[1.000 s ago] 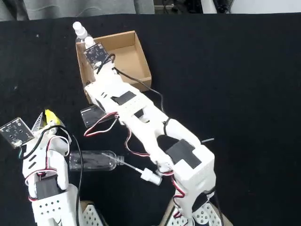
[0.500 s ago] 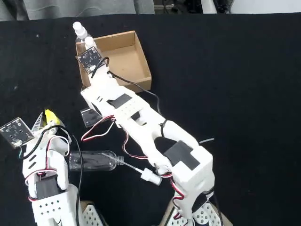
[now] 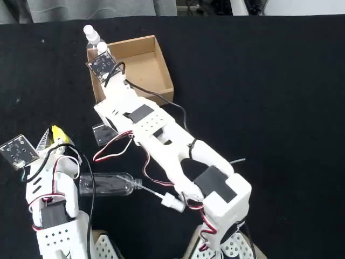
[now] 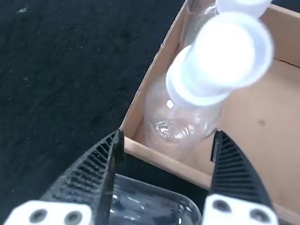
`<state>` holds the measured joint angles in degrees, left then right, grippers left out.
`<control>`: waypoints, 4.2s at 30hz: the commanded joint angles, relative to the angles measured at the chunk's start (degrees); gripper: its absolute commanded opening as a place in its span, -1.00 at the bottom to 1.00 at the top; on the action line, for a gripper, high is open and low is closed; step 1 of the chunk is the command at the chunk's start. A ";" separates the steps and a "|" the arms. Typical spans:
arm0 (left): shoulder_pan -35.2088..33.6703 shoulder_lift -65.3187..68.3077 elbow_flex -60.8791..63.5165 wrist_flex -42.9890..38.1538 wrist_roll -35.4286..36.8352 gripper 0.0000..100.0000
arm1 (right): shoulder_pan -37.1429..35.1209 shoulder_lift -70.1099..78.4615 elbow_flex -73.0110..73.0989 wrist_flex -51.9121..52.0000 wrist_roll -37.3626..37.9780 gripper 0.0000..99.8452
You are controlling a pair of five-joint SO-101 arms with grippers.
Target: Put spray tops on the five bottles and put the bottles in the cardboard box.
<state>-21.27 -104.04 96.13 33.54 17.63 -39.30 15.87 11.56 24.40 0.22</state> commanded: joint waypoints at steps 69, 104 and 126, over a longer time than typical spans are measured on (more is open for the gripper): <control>-14.37 -0.53 0.57 -2.99 -0.70 -0.93 | -5.27 -28.18 0.22 41.41 20.92 -0.47; -14.37 -0.53 0.57 -2.99 -0.79 -0.93 | -7.56 -3.38 -19.56 48.44 48.62 -0.47; -14.37 -0.53 0.66 -2.99 -0.79 -0.93 | -4.92 17.71 -36.35 48.70 51.60 -0.47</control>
<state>-34.99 -104.04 96.13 32.13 17.63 -45.89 33.10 -20.35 73.45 51.30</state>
